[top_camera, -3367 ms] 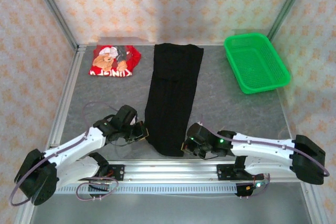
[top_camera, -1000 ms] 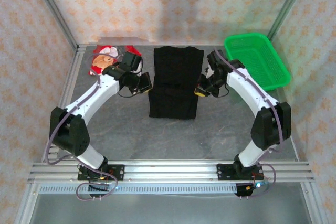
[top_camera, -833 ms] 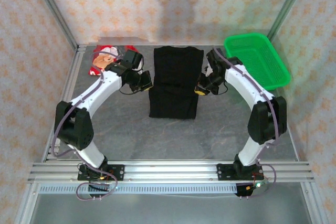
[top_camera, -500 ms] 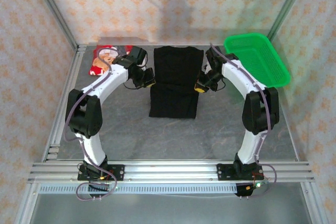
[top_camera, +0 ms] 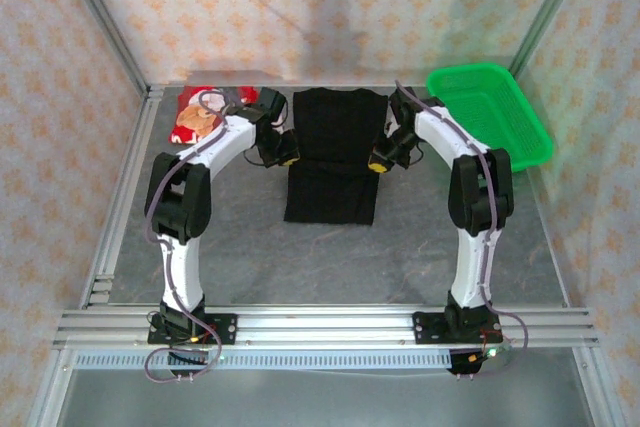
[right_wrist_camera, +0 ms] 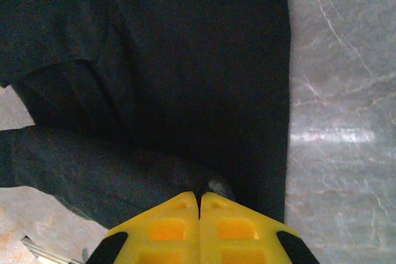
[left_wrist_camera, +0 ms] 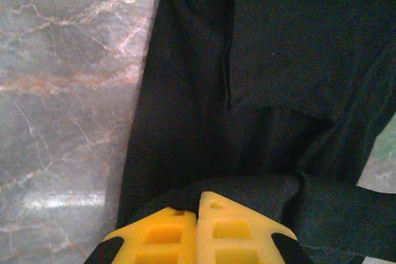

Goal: Fold and stack the t-shirts

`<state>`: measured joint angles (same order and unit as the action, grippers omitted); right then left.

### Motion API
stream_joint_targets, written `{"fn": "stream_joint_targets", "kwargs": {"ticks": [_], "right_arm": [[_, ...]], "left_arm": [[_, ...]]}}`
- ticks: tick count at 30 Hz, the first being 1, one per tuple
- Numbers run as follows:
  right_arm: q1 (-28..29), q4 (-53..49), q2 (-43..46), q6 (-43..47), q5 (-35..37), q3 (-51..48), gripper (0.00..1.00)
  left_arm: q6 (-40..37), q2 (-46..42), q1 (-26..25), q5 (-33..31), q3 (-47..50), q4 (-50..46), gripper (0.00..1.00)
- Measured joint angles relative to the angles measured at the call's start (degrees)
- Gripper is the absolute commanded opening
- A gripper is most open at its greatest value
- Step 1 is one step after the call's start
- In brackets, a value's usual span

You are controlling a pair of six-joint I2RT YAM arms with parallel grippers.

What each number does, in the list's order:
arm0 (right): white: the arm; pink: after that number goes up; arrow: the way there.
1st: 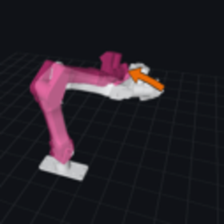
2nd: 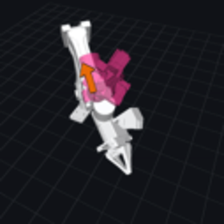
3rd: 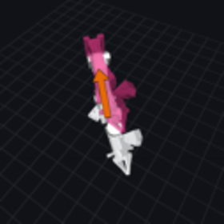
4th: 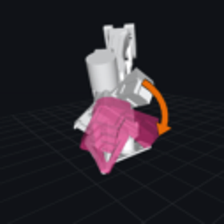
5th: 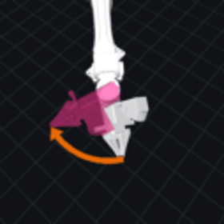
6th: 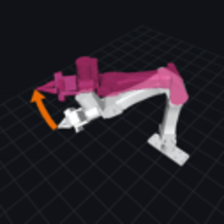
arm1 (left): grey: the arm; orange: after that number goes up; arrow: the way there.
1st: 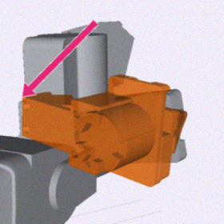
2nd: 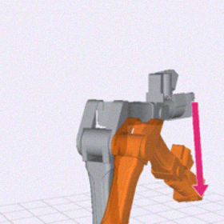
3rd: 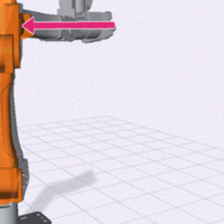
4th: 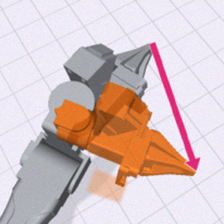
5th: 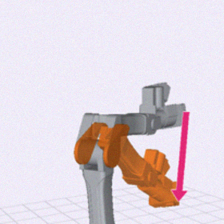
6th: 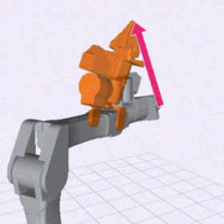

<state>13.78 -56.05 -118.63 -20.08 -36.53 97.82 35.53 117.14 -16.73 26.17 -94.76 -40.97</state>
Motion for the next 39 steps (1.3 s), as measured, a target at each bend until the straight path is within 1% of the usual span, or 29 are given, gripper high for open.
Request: {"fn": "stream_joint_targets", "kwargs": {"ticks": [2, 3, 4, 5, 6, 7, 9, 12, 14, 16, 18, 20, 22, 24, 25, 27, 29, 30, 32, 35, 39], "right_arm": [[-0.37, 0.07, -2.12, -0.07, -0.5, 1.44, 0.06], [-0.66, 0.07, -3.58, -0.28, -0.94, 2.71, 0.11], [-0.92, 0.24, -4.85, -0.44, -1.27, 4.0, 0.18], [-1.2, 0.26, -6.56, -1.01, -1.64, 6.03, 0.28], [-1.53, 0.44, -8.26, -1.57, -2.19, 8.37, 0.32], [-1.86, 0.79, -9.92, -1.95, -2.8, 10.84, 0.34], [-2.45, 2.08, -12.5, -3.54, -4.2, 15.58, 0.42], [-2.99, 3.3, -12.98, -5.22, -4.42, 20.52, 0.49], [-3.17, 4.79, -11.17, -5.68, -3.98, 21.97, 0.52], [-3.23, 5.53, -7.3, -5.88, -3.89, 21.4, 0.54], [-3.23, 7.08, -0.48, -5.86, -3.32, 17.49, 0.54], [-3.23, 8.9, 8.17, -5.95, -3.13, 10.84, 0.53], [-3.23, 12.41, 18.12, -6.97, -3.72, 1.79, 0.44], [-3.17, 16.9, 27.63, -8.94, -4.79, -8.57, 0.3], [-2.97, 18.97, 30.73, -10.21, -5.09, -12.9, 0.24], [-1.95, 24.94, 35.65, -12.87, -5.75, -23.37, 0.14], [-0.37, 29.2, 35.85, -15.5, -6.03, -30.82, 0.08], [0.44, 30.62, 34.8, -16.57, -6.12, -33.35, 0.06], [2.16, 33.46, 31.1, -18.1, -6.1, -37.29, 0.03], [3.52, 36.79, 25.79, -19.82, -6.12, -38.95, 0.01], [3.54, 41.16, 20.55, -20.98, -6.21, -38.23, 0.01]], "left_arm": [[-0.09, 1.73, 0.24, -0.22, -1.36, 0.02, 0.0], [-0.09, 2.71, 0.33, -0.33, -2.27, -0.02, 0.03], [-0.07, 3.74, 0.39, -0.57, -3.34, -0.07, 0.12], [-0.11, 5.11, 0.42, -0.74, -4.9, -0.17, 0.23], [-0.02, 6.29, 0.52, -0.76, -6.34, -0.13, 0.34], [0.37, 7.21, 0.59, -0.76, -7.61, -0.15, 0.42], [1.07, 8.81, 0.79, -0.74, -10.73, -0.2, 0.52], [2.97, 8.72, 1.38, -0.68, -15.23, -0.33, 0.62], [4.0, 6.99, 1.81, -0.72, -17.49, 0.09, 0.69], [4.92, 2.71, 2.56, -1.09, -17.81, 0.39, 0.73], [5.03, -3.76, 3.45, -1.42, -17.4, 0.59, 0.75], [4.94, -10.75, 4.2, -1.79, -15.65, 1.31, 0.75], [4.96, -18.69, 4.79, -1.77, -11.8, 2.4, 0.72], [5.03, -26.14, 4.68, -0.92, -5.31, 4.17, 0.63], [4.94, -28.68, 4.26, -0.74, -1.77, 4.74, 0.57], [5.14, -31.71, 3.02, -0.02, 5.97, 5.99, 0.42], [5.22, -31.61, 1.36, 0.66, 12.68, 6.78, 0.3], [5.16, -29.97, 0.55, 0.83, 15.21, 7.13, 0.25], [5.05, -24.96, -1.42, 0.85, 19.21, 7.19, 0.18], [5.01, -17.62, -4.02, 1.2, 20.96, 7.17, 0.13], [4.92, -11.5, -5.68, 1.51, 18.95, 6.93, 0.13]]}}
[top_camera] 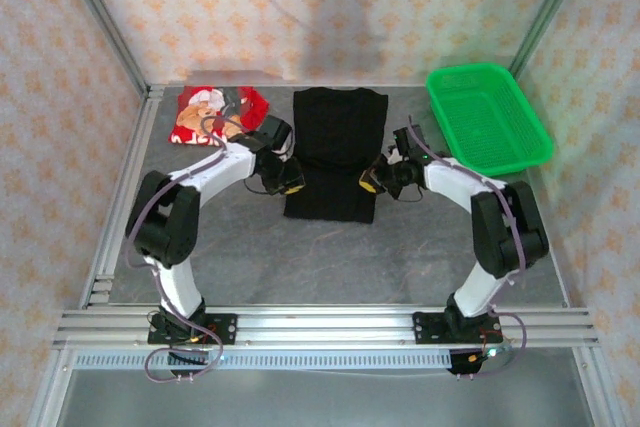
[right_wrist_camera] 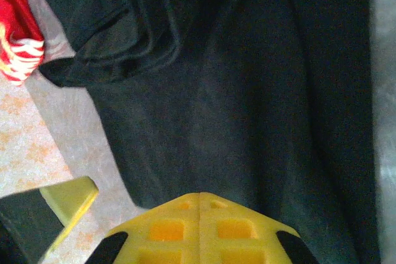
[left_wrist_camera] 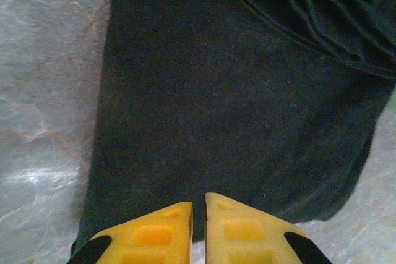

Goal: Fold and stack the t-shirts

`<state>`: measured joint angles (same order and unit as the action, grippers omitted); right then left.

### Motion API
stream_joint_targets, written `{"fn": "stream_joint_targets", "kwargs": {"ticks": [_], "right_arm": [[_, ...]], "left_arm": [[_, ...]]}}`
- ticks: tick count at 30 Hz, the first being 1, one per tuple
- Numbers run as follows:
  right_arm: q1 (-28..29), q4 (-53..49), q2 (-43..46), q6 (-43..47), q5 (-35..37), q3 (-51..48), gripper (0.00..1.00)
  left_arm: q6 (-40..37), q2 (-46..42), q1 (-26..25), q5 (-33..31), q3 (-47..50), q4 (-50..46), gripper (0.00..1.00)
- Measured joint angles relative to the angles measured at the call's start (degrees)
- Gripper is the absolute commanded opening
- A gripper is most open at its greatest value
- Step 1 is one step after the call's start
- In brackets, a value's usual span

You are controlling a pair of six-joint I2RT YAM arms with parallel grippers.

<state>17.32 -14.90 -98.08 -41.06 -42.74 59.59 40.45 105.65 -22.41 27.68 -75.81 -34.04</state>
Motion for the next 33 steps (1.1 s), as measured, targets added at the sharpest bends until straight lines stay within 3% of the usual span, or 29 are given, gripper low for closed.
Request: {"fn": "stream_joint_targets", "kwargs": {"ticks": [11, 15, 18, 22, 27, 30, 33], "right_arm": [[-0.13, 0.81, -16.74, 0.33, -0.15, 16.22, 0.02], [-0.94, 0.76, -20.74, 0.33, -0.2, 21.16, 0.06], [-2.12, 0.81, -22.45, 0.15, -0.13, 24.5, 0.15], [-3.82, 1.66, -22.6, -0.61, -0.11, 28.0, 0.28], [-4.9, 1.64, -18.82, 0.11, 0.9, 27.96, 0.42], [-4.9, 0.31, -12.37, 1.29, 1.22, 24.48, 0.55], [-4.87, -0.66, -2.78, 2.05, 1.2, 16.76, 0.66]], "left_arm": [[0.02, 17.57, -0.09, -0.92, -17.14, -0.33, 0.13], [0.02, 22.97, -0.09, -1.73, -24.02, -1.81, 0.14], [0.04, 25.4, -0.04, -2.97, -30.12, -2.99, 0.15], [0.24, 27.19, 0.28, -4.79, -39.19, -3.32, 0.27], [0.37, 26.45, 1.51, -5.84, -43.89, -2.8, 0.51], [0.09, 22.75, 2.32, -5.84, -39.15, -1.57, 0.62], [0.17, 12.59, 3.3, -5.44, -26.12, 0.81, 0.72]]}}
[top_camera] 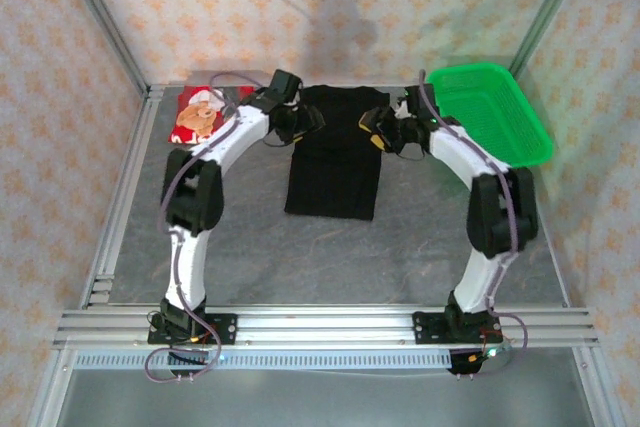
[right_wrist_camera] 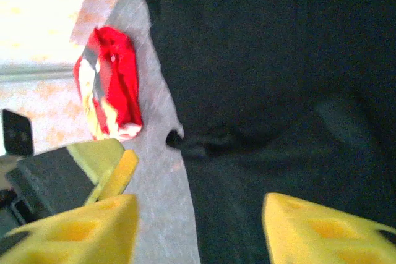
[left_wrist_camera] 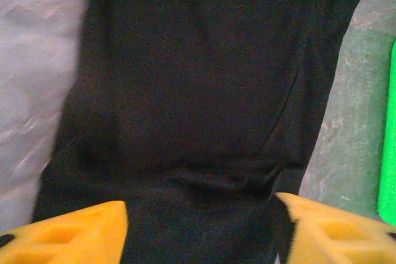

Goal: Fold and stack the t-shirts

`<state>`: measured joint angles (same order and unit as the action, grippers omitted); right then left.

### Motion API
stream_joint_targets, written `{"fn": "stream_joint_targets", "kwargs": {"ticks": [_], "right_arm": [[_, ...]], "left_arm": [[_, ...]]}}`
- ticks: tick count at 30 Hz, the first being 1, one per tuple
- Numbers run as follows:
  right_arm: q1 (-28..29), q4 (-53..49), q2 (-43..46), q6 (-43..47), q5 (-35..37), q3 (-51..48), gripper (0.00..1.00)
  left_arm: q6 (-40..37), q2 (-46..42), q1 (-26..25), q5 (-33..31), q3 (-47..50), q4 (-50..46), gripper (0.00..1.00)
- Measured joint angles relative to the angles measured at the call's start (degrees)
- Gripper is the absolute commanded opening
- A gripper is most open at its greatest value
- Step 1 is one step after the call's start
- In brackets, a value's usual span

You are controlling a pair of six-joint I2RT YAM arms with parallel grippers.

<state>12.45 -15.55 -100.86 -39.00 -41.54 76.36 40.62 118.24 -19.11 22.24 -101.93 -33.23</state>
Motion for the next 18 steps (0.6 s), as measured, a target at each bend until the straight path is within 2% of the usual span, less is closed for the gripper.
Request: {"fn": "stream_joint_targets", "kwargs": {"ticks": [2, 5, 9, 14, 18], "right_arm": [[0.13, -0.72, 7.02, 0.42, -0.07, -6.58, 0.7], [0.94, -1.55, 15.06, 0.52, 0.02, -15.5, 0.72], [3.63, -2.62, 22.05, -0.04, 0.94, -26.1, 0.72], [5.16, -0.55, 30.21, -4.02, 2.64, -39.39, 0.71], [5.33, 3.1, 31.82, -6.95, 3.72, -45.29, 0.68]], "left_arm": [[-0.09, -9.09, 0.7, 0.39, 9.14, 0.87, 0.77], [-0.96, -21.77, 1.9, 1.97, 18.29, 1.73, 0.78], [-2.43, -33.09, 2.62, 5.53, 28.22, 4.15, 0.78], [-3.06, -37.27, 2.62, 9.6, 41.99, 6.4, 0.74], [-2.01, -37.18, 2.62, 11.96, 50.18, 8.94, 0.69]]}}
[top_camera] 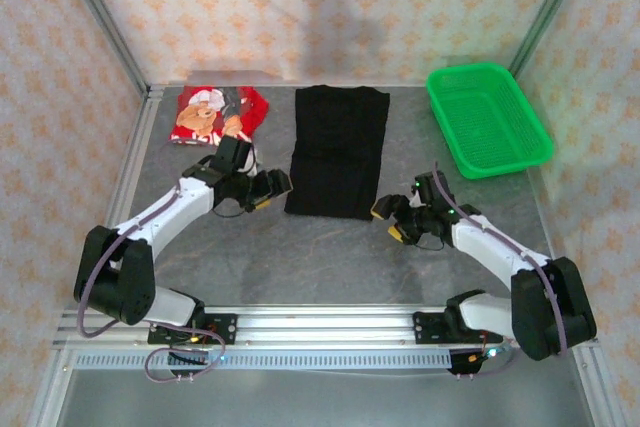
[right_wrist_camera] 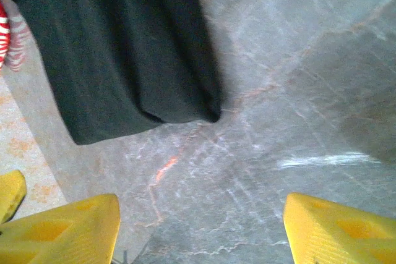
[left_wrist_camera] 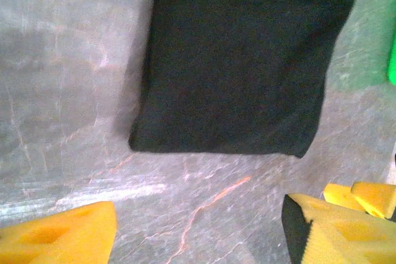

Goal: Fold and stack the t-shirts

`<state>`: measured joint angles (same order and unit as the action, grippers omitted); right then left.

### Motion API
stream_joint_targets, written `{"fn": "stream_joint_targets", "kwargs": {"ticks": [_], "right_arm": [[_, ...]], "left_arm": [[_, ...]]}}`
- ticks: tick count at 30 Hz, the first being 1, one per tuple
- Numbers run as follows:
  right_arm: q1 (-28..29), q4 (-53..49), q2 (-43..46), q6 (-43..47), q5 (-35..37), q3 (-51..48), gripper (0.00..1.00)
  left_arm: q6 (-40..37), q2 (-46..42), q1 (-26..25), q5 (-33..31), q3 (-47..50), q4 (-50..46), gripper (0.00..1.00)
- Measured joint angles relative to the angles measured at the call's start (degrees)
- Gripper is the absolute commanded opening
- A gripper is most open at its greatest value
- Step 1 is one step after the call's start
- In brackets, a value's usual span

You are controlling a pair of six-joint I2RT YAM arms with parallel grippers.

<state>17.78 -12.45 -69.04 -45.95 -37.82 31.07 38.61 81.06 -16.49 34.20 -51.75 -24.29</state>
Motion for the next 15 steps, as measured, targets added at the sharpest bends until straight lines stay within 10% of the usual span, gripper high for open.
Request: {"fn": "stream_joint_targets", "kwargs": {"ticks": [15], "right_arm": [[1.27, 14.69, -12.5, -4.26, -1.25, 0.33, 0.59]], "left_arm": [[4.04, 8.46, 0.0, 3.3, 5.11, 14.16, 0.62]]}}
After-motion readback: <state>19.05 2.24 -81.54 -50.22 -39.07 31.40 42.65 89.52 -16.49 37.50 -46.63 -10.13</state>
